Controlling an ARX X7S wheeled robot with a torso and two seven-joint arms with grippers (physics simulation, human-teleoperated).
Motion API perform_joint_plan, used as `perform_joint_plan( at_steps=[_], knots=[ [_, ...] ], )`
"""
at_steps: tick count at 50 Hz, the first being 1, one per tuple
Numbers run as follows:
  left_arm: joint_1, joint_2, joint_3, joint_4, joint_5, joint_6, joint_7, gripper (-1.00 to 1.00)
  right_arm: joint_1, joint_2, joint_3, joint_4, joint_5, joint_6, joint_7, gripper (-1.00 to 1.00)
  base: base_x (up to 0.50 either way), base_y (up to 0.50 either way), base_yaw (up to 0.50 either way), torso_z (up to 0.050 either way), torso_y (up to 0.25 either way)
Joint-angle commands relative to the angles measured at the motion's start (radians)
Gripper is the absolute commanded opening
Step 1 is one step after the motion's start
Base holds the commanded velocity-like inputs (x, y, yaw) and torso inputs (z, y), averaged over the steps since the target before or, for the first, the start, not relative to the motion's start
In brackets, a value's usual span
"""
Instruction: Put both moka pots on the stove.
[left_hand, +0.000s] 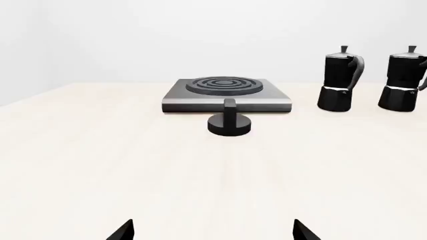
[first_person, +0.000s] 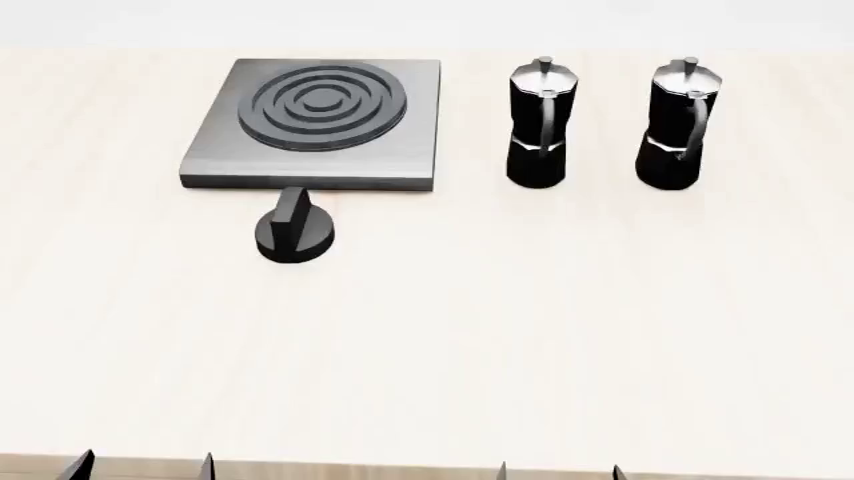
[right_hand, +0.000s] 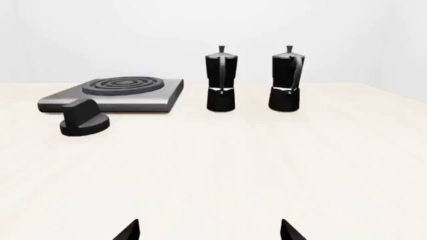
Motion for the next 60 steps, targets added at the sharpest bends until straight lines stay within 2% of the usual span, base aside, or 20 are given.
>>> perform_joint_plan(
  at_steps=[1,11,17,27,38,44,60],
  knots=[
    [-0.002,-0.014,0.016,-0.004,-0.014,0.003,-0.016,1.00,0.001,0.015,-0.018,0.001,0.015,0.000,0.018,1.00,0.00,0.00,0.00,0.000,0.000],
    [0.016,-0.045,0.060,0.077,-0.041,-0.036,-0.050,1.00,-0.003,0.046,-0.057,-0.020,0.030,-0.001,0.061,1.00,0.00,0.00,0.00,0.000,0.000],
    [0.032,-0.060,0.070,0.147,-0.057,-0.060,-0.063,1.00,-0.027,0.061,-0.064,-0.141,0.043,0.048,0.077,1.00,0.00,0.00,0.00,0.000,0.000],
    [0.118,-0.096,0.093,0.590,-0.042,-0.224,-0.098,1.00,-0.115,0.094,-0.082,-0.561,0.053,0.195,0.102,1.00,0.00,0.00,0.00,0.000,0.000],
    [0.158,-0.121,0.088,0.864,-0.063,-0.319,-0.125,1.00,-0.160,0.121,-0.079,-0.884,0.089,0.303,0.126,1.00,0.00,0.00,0.00,0.000,0.000],
    [0.165,-0.129,0.090,0.934,-0.062,-0.333,-0.141,1.00,-0.161,0.131,-0.087,-0.935,0.091,0.326,0.139,1.00,0.00,0.00,0.00,0.000,0.000],
    [0.164,-0.150,0.105,0.948,-0.062,-0.327,-0.164,1.00,-0.157,0.147,-0.087,-0.932,0.114,0.318,0.160,1.00,0.04,0.00,0.00,0.000,0.000]
  ],
)
